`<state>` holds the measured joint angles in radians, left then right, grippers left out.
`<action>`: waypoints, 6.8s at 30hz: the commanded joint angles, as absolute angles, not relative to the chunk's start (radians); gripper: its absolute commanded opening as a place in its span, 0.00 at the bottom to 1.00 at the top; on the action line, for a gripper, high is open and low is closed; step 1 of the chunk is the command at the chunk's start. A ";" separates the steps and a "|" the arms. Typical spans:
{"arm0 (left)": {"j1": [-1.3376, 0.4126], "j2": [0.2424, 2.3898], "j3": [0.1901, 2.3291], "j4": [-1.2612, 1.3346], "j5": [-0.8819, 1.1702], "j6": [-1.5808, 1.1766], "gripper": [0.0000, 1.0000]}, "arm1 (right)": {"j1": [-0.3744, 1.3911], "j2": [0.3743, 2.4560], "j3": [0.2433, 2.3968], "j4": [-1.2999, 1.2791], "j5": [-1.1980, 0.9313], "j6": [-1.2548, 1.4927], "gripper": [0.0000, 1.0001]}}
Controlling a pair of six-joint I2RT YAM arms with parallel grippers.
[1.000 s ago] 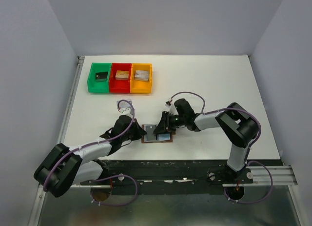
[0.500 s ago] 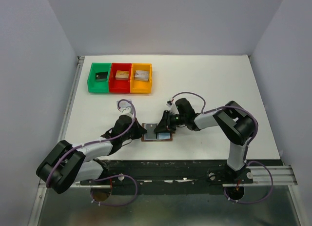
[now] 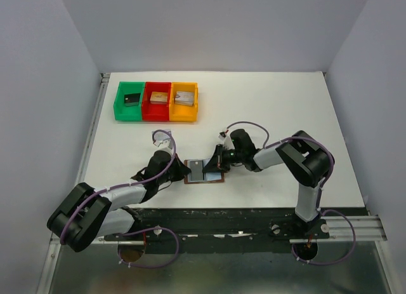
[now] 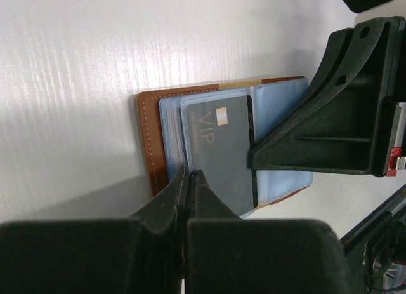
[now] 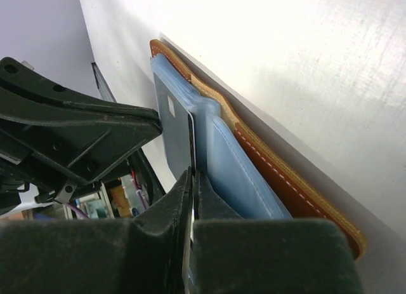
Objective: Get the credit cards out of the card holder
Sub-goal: Remove the credit card from the card holder.
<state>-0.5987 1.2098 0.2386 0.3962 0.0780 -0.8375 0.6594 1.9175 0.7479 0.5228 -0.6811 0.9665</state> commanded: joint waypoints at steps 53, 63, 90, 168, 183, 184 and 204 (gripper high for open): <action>-0.607 1.321 0.230 0.345 0.084 -0.862 0.00 | 0.615 1.905 0.707 0.658 -0.758 1.006 0.43; -0.609 1.330 0.232 0.350 0.083 -0.862 0.00 | 0.615 1.905 0.744 0.485 -0.721 0.924 0.43; -0.614 1.361 0.245 0.367 0.103 -0.851 0.00 | 0.620 1.945 0.733 0.683 -0.770 1.028 0.17; -0.620 1.425 0.276 0.383 0.124 -0.845 0.00 | 0.586 1.865 0.745 0.523 -0.767 0.942 0.32; -0.638 1.443 0.296 0.422 0.152 -0.833 0.00 | 0.609 1.910 0.785 0.488 -0.769 0.933 0.33; -0.640 1.442 0.296 0.423 0.152 -0.833 0.00 | 0.611 1.911 0.788 0.482 -0.769 0.928 0.33; -0.643 1.431 0.293 0.428 0.144 -0.831 0.00 | 0.641 1.950 0.854 0.354 -0.799 0.862 0.40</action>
<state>-0.6231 1.4101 0.3126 0.5354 0.1169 -0.8558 0.6155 1.9301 0.8364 0.4290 -0.7868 0.9077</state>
